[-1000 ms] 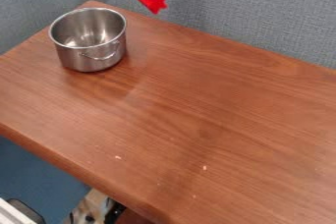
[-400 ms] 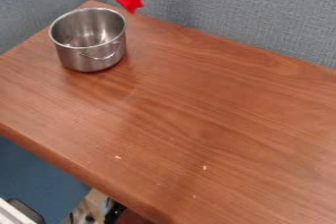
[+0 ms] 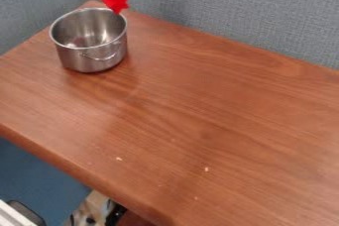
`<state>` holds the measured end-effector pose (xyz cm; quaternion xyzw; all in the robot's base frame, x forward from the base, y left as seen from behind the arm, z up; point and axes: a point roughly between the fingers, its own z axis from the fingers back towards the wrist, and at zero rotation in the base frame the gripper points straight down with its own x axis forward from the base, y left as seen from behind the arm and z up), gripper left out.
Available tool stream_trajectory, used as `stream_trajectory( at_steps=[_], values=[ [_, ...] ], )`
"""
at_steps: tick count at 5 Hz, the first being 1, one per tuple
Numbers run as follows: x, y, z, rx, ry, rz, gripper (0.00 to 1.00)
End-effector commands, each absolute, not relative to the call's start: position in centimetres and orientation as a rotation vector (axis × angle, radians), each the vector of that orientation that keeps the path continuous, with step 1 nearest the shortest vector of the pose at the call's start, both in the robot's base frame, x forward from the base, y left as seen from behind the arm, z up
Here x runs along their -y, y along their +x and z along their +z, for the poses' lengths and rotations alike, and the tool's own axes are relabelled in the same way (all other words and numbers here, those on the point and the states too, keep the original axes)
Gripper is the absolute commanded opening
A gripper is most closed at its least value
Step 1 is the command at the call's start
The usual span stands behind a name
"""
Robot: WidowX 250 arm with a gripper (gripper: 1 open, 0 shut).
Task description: Put the red object in the metal pot
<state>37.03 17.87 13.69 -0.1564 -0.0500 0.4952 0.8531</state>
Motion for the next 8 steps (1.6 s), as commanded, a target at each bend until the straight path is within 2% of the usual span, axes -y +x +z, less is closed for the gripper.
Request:
stream_trajectory(
  at_steps=[1,2,4,6,7,8],
  values=[
    [-19.3,36.2,15.8,0.188,-0.294,0.965,0.0],
    [-18.9,35.4,14.7,0.182,-0.27,0.93,0.0],
    [-16.3,32.9,16.6,0.176,-0.298,0.858,0.0],
    [-16.7,30.9,15.0,0.184,-0.276,0.862,0.0],
    [-17.0,30.9,14.8,0.199,-0.274,0.934,0.0],
    [-16.6,30.6,14.6,0.213,-0.258,0.987,1.0]
  ],
)
